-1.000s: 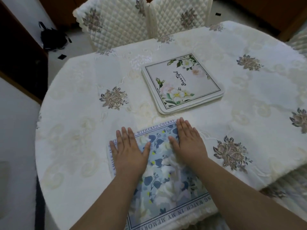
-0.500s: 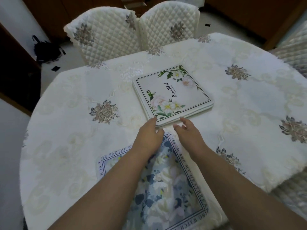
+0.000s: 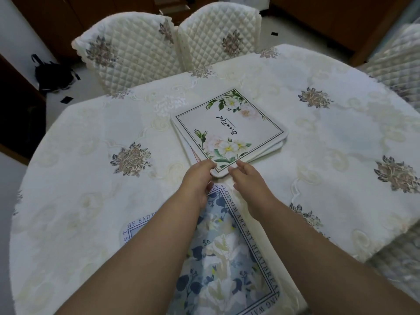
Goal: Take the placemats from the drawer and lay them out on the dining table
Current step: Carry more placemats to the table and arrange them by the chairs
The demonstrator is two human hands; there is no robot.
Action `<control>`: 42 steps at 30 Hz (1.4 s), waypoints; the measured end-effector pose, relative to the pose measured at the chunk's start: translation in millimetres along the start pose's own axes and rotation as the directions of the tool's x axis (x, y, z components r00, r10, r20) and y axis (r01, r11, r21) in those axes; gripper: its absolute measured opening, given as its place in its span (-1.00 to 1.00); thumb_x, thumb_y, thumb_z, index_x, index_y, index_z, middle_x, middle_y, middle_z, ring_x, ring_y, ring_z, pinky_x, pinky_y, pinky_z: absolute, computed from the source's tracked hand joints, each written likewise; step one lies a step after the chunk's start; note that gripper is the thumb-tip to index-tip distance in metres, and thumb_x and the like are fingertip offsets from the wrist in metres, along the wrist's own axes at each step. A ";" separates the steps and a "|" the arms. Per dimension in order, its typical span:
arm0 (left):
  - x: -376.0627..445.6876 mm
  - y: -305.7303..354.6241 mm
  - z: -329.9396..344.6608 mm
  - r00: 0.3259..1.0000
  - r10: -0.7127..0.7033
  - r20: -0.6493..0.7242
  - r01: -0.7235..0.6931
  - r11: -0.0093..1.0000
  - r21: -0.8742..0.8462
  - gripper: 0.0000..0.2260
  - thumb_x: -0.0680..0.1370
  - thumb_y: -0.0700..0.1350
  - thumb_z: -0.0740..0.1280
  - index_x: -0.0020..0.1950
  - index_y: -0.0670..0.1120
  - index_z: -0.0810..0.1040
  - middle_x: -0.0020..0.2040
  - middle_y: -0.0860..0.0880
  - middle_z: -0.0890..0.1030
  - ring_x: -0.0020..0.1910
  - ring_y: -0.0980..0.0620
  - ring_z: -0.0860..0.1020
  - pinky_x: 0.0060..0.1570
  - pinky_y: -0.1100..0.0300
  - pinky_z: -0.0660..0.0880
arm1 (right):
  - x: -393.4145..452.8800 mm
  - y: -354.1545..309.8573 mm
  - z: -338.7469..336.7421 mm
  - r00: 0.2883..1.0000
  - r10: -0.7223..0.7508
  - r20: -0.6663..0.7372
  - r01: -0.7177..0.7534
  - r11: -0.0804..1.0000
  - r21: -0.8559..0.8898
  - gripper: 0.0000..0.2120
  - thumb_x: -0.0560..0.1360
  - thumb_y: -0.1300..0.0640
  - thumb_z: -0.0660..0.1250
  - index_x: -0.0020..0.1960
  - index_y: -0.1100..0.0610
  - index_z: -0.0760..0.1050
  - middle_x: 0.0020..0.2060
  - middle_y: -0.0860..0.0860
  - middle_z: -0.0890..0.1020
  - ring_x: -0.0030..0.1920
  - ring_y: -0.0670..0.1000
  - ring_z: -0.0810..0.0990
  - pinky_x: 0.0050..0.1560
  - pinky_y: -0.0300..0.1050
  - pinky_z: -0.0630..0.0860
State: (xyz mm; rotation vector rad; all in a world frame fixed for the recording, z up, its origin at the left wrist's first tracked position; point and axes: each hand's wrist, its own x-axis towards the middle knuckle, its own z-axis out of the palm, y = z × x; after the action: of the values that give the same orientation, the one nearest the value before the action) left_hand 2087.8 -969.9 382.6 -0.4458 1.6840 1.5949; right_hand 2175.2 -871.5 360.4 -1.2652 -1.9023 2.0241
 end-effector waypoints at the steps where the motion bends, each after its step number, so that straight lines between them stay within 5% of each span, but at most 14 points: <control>1: 1.6 1.8 1.3 1.000 -0.018 0.014 0.019 0.999 -0.030 -0.89 0.52 -0.11 0.39 0.01 -0.09 0.65 -0.03 -0.15 0.69 -0.32 0.06 0.47 -0.37 0.25 0.39 | 1.6 -1.2 0.2 1.000 0.003 0.005 -0.003 1.000 0.028 -0.40 0.51 -0.12 0.37 0.51 -0.03 0.34 0.30 -0.07 0.53 0.30 -0.02 0.50 0.39 0.10 0.43; 4: 0.8 2.6 3.2 0.998 -0.022 0.057 0.026 0.997 -0.073 -0.94 0.56 -0.20 0.40 -0.06 -0.20 0.61 -0.27 -0.12 0.62 -0.35 -0.01 0.53 -0.41 0.24 0.43 | 4.7 -6.8 0.1 1.000 0.000 -0.004 0.000 0.999 0.054 -0.41 0.53 -0.07 0.38 0.50 0.05 0.37 0.36 -0.03 0.52 0.32 0.00 0.51 0.40 0.10 0.43; 7: -3.1 -0.3 6.0 0.998 0.030 0.061 -0.016 0.978 -0.210 -0.95 0.57 -0.31 0.38 -0.01 -0.28 0.63 -0.18 -0.19 0.67 -0.14 -0.12 0.64 -0.32 0.24 0.60 | 2.9 -10.5 1.4 0.999 -0.003 -0.050 0.007 0.997 0.074 -0.45 0.54 -0.01 0.40 0.48 0.10 0.41 0.26 -0.01 0.59 0.26 -0.01 0.56 0.36 0.04 0.47; 11: -11.0 -7.8 2.1 0.996 0.070 0.059 -0.050 0.957 -0.285 -0.90 0.57 -0.24 0.42 0.06 -0.21 0.67 -0.11 -0.14 0.74 -0.21 0.03 0.69 -0.20 0.28 0.64 | -14.0 -9.3 3.1 0.992 -0.094 -0.083 0.099 0.993 0.061 -0.58 0.57 0.11 0.39 0.41 0.12 0.47 0.02 -0.11 0.64 0.05 -0.16 0.62 0.07 -0.27 0.51; 15: -23.9 -24.4 -10.3 0.994 0.085 0.071 -0.074 0.987 -0.144 -0.85 0.61 -0.23 0.37 0.13 -0.13 0.70 -0.07 -0.12 0.75 -0.16 0.03 0.67 0.01 0.11 0.67 | -35.2 8.1 4.3 0.996 -0.089 -0.025 0.090 0.994 0.066 -0.69 0.51 -0.01 0.41 0.25 -0.04 0.60 0.05 -0.06 0.70 0.09 -0.10 0.67 0.21 -0.04 0.57; 19: -60.3 -46.1 -29.0 0.988 0.111 0.111 -0.122 0.987 0.103 -0.73 0.58 -0.32 0.36 0.05 0.03 0.72 0.04 -0.14 0.72 -0.14 -0.07 0.68 0.11 -0.17 0.62 | -42.5 14.8 -0.9 1.000 -0.027 -0.015 0.030 0.974 0.223 -0.68 0.53 -0.01 0.40 0.26 -0.21 0.50 0.23 0.06 0.61 0.08 0.09 0.70 0.13 0.20 0.63; 23: -104.8 -72.6 -47.3 0.962 0.106 0.252 -0.151 0.975 0.163 -0.60 0.54 -0.35 0.40 0.16 0.14 0.64 0.11 -0.12 0.67 -0.01 -0.21 0.70 0.01 -0.01 0.64 | -56.2 17.4 -5.9 0.993 0.013 -0.117 -0.003 0.996 0.087 -0.38 0.54 0.15 0.35 0.53 -0.17 0.26 0.45 0.01 0.41 0.08 0.02 0.64 0.05 0.02 0.66; 25: -114.7 -81.9 -56.8 0.959 0.150 0.239 -0.203 0.955 0.215 -0.56 0.52 -0.30 0.43 0.23 0.20 0.60 0.11 -0.17 0.66 0.02 -0.27 0.68 0.02 -0.10 0.66 | -72.9 16.3 -5.9 0.986 -0.075 -0.148 0.071 0.997 -0.028 -0.36 0.56 0.27 0.29 0.55 -0.15 0.26 0.48 -0.02 0.39 0.04 -0.04 0.65 -0.07 -0.14 0.66; 27: -116.3 -81.3 -67.3 0.974 0.158 0.160 -0.163 0.986 0.018 -0.57 0.54 -0.30 0.43 0.27 0.16 0.60 0.12 -0.20 0.67 0.04 -0.25 0.69 0.06 -0.19 0.64 | -90.7 11.1 -8.2 0.979 -0.146 -0.140 0.135 0.987 -0.081 -0.36 0.57 0.30 0.27 0.49 -0.27 0.32 0.47 -0.05 0.41 0.04 -0.06 0.66 -0.12 -0.21 0.64; 30: -118.9 -59.5 -99.0 0.987 0.153 0.054 -0.114 0.889 -0.444 -0.68 0.58 -0.34 0.34 0.27 -0.05 0.61 0.19 -0.22 0.67 0.07 -0.13 0.70 -0.01 0.01 0.68 | -128.2 -9.2 -21.9 0.969 -0.230 -0.089 0.219 0.969 -0.118 -0.30 0.57 0.35 0.27 0.39 -0.42 0.37 0.45 -0.09 0.43 0.13 -0.08 0.64 0.05 -0.05 0.67; 32: -125.1 -43.1 -128.7 0.983 0.181 0.032 -0.140 0.852 -0.505 -0.73 0.59 -0.31 0.32 0.24 -0.10 0.63 0.22 -0.20 0.66 0.08 -0.10 0.68 -0.01 0.02 0.68 | -161.1 -23.0 -33.8 0.960 -0.280 -0.017 0.273 0.947 -0.169 -0.30 0.57 0.37 0.29 0.39 -0.40 0.38 0.44 -0.15 0.42 0.26 -0.12 0.56 0.19 -0.13 0.60; 35: -147.1 -18.6 -169.7 0.966 0.204 0.162 -0.127 0.911 -0.391 -0.74 0.60 -0.27 0.31 0.23 -0.09 0.65 0.19 -0.15 0.68 0.01 -0.05 0.67 -0.06 0.08 0.68 | -213.8 -41.3 -48.1 0.946 -0.324 -0.004 0.322 0.942 -0.100 -0.35 0.54 0.41 0.34 0.39 -0.27 0.47 0.37 -0.14 0.50 0.18 -0.26 0.59 0.07 -0.30 0.59; 39: -193.6 14.4 -220.2 0.912 0.170 0.373 -0.125 0.982 -0.141 -0.71 0.61 -0.26 0.26 0.25 -0.06 0.65 0.21 -0.10 0.66 -0.09 0.03 0.67 -0.24 0.20 0.64 | -281.8 -58.6 -52.9 0.936 -0.348 -0.056 0.338 0.932 -0.131 -0.33 0.52 0.41 0.37 0.34 -0.31 0.50 0.36 -0.23 0.49 0.34 -0.14 0.51 0.29 -0.01 0.55; 42: -233.9 31.7 -253.9 0.846 0.155 0.510 -0.214 0.975 0.057 -0.64 0.59 -0.21 0.29 0.33 0.06 0.60 0.26 -0.04 0.66 0.05 -0.07 0.67 -0.07 0.09 0.60 | -331.9 -66.3 -46.0 0.923 -0.381 -0.053 0.376 0.923 -0.085 -0.29 0.48 0.46 0.38 0.34 -0.28 0.51 0.37 -0.22 0.50 0.38 -0.12 0.48 0.25 -0.11 0.55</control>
State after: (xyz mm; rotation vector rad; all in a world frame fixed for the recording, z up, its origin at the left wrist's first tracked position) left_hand 2145.6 -1264.9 555.3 0.1945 1.4238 1.5675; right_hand 2389.6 -1011.4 586.6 -0.8768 -2.0167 1.7079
